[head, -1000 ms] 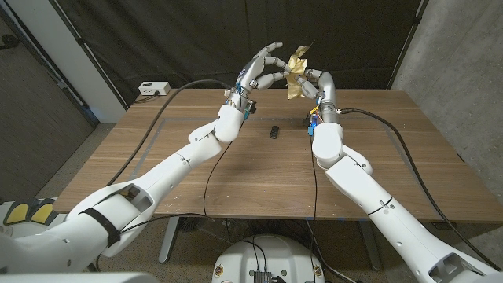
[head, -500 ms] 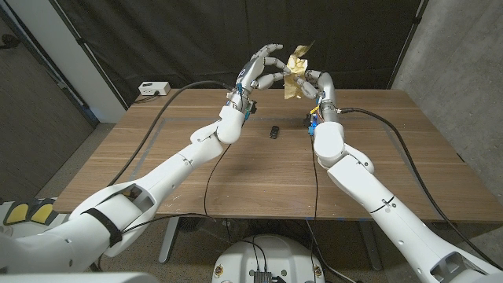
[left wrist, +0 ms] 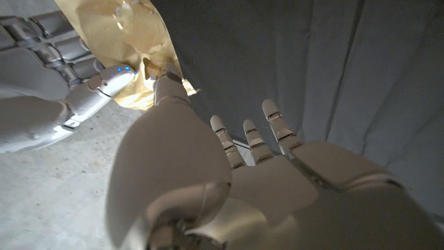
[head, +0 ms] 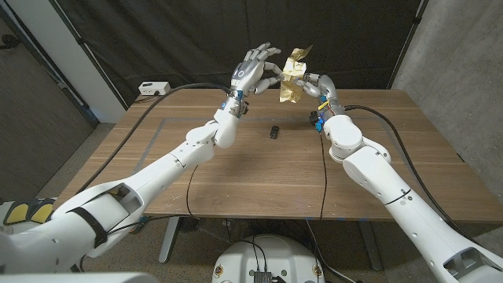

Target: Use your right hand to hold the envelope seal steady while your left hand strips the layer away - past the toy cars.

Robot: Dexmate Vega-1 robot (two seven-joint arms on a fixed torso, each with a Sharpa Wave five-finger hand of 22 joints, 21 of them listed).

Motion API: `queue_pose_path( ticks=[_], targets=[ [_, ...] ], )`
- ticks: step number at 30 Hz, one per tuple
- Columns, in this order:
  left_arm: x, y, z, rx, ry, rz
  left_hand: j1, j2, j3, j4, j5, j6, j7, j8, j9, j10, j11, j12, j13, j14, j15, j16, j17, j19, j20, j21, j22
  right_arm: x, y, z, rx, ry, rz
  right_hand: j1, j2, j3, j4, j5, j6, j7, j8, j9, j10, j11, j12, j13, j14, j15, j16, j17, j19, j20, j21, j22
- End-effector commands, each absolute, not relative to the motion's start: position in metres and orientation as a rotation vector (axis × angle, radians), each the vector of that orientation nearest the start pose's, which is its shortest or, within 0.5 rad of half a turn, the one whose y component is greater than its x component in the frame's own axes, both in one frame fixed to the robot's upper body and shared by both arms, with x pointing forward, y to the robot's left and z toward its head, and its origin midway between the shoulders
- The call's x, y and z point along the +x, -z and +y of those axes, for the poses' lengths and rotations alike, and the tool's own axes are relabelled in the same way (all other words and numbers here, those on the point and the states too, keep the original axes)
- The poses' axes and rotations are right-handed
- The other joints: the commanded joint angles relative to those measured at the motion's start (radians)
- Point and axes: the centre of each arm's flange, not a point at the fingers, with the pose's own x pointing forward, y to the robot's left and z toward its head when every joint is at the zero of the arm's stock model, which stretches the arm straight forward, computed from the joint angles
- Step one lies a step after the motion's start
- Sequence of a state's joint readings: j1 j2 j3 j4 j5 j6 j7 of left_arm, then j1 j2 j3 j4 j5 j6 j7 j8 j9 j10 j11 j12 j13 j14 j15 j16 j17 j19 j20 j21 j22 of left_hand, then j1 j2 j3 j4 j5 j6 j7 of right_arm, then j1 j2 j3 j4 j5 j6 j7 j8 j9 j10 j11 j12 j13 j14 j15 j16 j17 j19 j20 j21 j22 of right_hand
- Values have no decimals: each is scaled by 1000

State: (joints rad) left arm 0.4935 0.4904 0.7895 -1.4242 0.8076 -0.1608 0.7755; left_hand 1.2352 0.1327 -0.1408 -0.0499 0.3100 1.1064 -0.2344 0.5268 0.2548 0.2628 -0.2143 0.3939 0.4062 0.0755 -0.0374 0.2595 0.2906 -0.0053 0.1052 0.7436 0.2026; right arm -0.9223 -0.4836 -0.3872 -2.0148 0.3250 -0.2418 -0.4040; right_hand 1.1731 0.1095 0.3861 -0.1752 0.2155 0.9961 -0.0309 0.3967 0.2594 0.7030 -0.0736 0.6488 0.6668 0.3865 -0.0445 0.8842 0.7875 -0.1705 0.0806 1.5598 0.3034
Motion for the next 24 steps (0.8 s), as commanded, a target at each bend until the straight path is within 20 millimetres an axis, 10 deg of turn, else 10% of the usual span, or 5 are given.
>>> queue_pose_path(
  ticks=[1, 24],
  targets=[
    [558, -94, 102, 1410, -381, -1628, 3, -4, -11, 0, 9, 41, 24, 17, 12, 11, -3, 6, 4, -2, -69, 2, 3, -4, -5, 5, 1, 548, -77, -182, -54, -197, -622, 7, 6, 0, 2, 6, 108, 113, 2, 4, 2, 8, 8, 3, 6, -60, 7, 3, -10, 12, 4, 4],
    [514, -64, 110, 1758, -434, -1876, 0, -7, -25, 7, 29, 49, 21, 22, 13, 18, -3, 10, 10, -11, -92, -1, 8, -9, -17, 5, 1, 556, -80, -191, 30, -263, -550, 12, 7, -2, 4, 13, 108, 114, 1, 9, -1, 10, 18, 0, 3, -59, 20, 0, -2, 11, 2, 11]
  ],
)
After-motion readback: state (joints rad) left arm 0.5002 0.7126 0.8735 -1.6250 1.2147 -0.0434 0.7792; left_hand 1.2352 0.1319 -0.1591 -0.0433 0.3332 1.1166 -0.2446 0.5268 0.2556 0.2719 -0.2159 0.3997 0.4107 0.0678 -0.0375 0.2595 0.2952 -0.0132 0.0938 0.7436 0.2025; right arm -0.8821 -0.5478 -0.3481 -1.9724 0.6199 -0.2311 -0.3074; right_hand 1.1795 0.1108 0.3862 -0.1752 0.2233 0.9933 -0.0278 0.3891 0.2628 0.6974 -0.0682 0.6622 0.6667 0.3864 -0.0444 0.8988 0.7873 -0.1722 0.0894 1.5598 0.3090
